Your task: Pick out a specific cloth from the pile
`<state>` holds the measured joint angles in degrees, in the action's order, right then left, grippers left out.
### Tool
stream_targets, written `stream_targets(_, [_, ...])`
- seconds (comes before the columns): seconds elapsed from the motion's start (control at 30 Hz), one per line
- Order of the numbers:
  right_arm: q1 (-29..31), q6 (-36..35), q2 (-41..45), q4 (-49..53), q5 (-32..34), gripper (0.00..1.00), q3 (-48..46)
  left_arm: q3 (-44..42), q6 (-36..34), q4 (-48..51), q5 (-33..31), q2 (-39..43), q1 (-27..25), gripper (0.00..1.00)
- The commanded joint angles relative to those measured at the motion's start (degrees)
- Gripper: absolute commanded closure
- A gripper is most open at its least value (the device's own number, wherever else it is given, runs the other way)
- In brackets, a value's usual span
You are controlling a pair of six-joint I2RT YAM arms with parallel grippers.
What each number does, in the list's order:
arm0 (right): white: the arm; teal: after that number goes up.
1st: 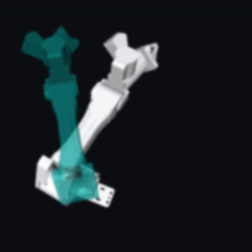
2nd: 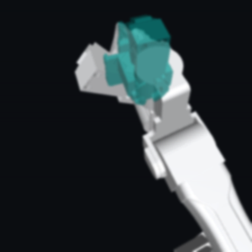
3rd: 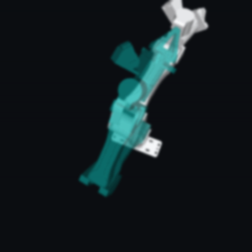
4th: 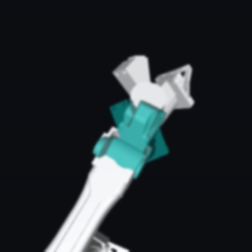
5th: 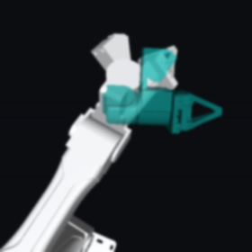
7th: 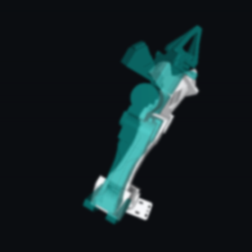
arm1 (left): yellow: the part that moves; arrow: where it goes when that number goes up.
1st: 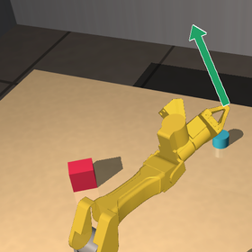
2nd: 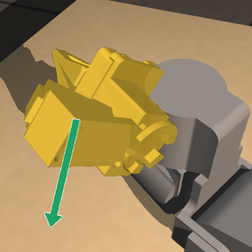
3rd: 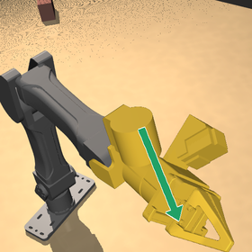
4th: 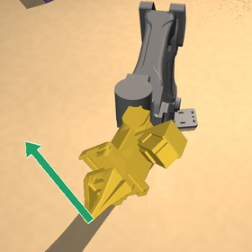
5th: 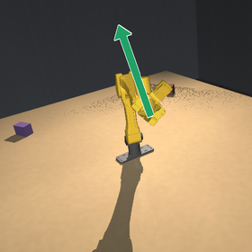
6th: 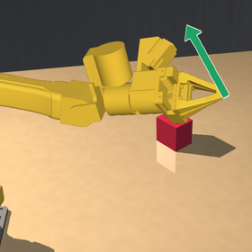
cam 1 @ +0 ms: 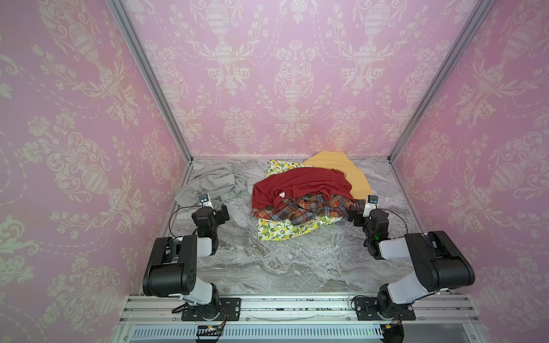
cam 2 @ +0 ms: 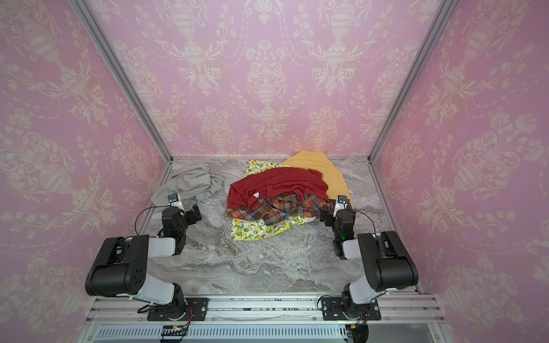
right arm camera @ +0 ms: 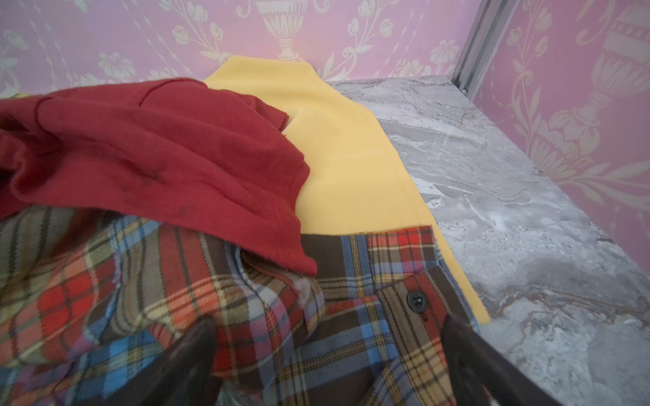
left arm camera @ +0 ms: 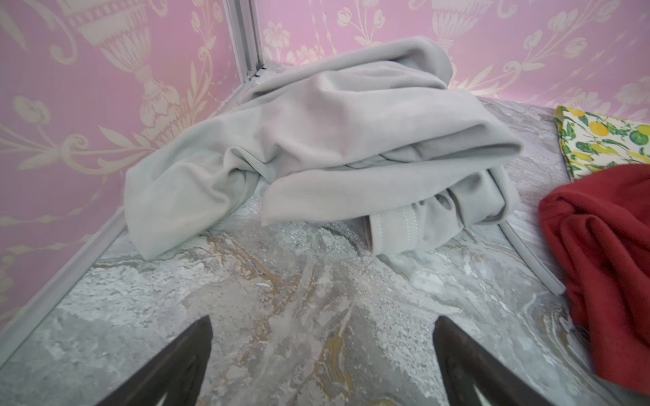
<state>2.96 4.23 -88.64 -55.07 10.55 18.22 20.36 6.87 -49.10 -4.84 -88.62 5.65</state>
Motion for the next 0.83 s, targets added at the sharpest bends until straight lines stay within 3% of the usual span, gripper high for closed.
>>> stream_targets(0.0, [-0.3,-1.1,0.0,-1.1,-1.3,0.00,1.7,-2.5,-2.0,-16.7,3.4,-7.0,-0.5,0.01])
stream_targets(0.07, [-0.4,-1.0,0.0,-1.1,-1.3,0.00,1.7,0.8,-2.1,-2.0,0.4,-2.3,-1.7,0.01])
stream_targets(0.13, [-0.4,-1.1,0.0,-1.2,-1.3,0.00,1.7,-0.6,-4.5,-12.1,-1.6,-6.0,-3.2,0.01])
stream_targets(0.2, [-0.4,-1.2,0.0,-1.5,-1.3,0.00,1.5,0.3,-3.4,-5.3,-2.7,-3.7,-3.3,0.01])
stream_targets(0.3, [-0.3,-1.2,0.0,-1.5,-1.3,0.00,1.6,-0.8,-4.3,-11.5,-3.0,-5.7,-3.5,0.01])
stream_targets(0.37, [-0.3,-1.2,0.0,-1.5,-1.3,0.00,1.5,-0.2,-3.9,-7.9,-2.9,-4.3,-3.5,0.01])
stream_targets(0.43, [-0.4,-1.2,0.0,-1.5,-1.4,0.00,1.6,-0.9,-4.3,-11.3,-2.6,-5.3,-3.5,0.01])
stream_targets(0.8, [-0.9,-1.0,0.0,-1.4,-2.6,0.00,1.6,-0.6,-4.3,-10.0,-2.1,-5.0,-3.5,0.01])
